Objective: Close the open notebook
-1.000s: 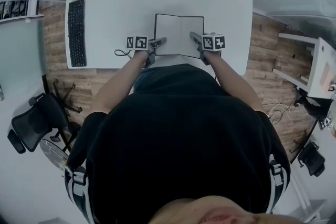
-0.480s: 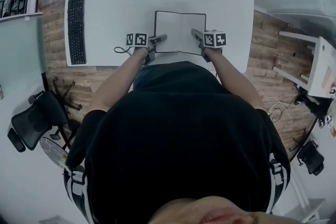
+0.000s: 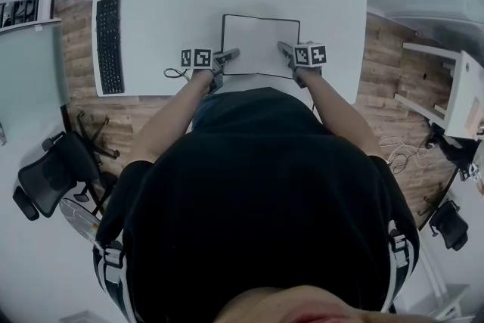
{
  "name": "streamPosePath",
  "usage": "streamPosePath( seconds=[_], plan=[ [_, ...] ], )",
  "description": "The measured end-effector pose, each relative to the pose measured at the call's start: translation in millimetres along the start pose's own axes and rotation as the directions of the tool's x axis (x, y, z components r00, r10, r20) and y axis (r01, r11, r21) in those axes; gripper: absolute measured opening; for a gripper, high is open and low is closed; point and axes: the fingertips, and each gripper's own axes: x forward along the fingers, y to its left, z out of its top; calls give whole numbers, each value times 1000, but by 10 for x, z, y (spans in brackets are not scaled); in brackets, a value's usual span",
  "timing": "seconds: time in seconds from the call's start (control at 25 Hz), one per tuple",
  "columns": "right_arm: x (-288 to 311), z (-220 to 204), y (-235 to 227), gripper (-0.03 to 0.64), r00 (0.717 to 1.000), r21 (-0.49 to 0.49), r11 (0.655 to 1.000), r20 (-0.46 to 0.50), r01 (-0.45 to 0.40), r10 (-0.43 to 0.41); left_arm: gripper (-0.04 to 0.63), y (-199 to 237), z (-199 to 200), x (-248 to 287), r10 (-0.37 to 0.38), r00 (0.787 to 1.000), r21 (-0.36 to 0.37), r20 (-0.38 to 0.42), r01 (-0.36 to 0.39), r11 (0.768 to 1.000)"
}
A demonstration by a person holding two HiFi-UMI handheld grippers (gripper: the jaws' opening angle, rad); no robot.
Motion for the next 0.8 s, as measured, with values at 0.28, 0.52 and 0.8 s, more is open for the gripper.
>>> streamPosePath(
  seconds=[0.28,0.52,0.8],
  plan=[
    [-11,-40,-89,94,1000,48,999,-16,-24,25,57,14,22,16,-1,1000,-19,5,1,1000],
    [-60,-53,-215,137,999,42,999,-31,-10,11,57,16,25,26,0,1000,-31,8,0,1000],
    [-151,-78,-388,152,999,74,997,-34,25,-22,57,27,25,21,1,1000,-38,17,-1,999]
  ],
)
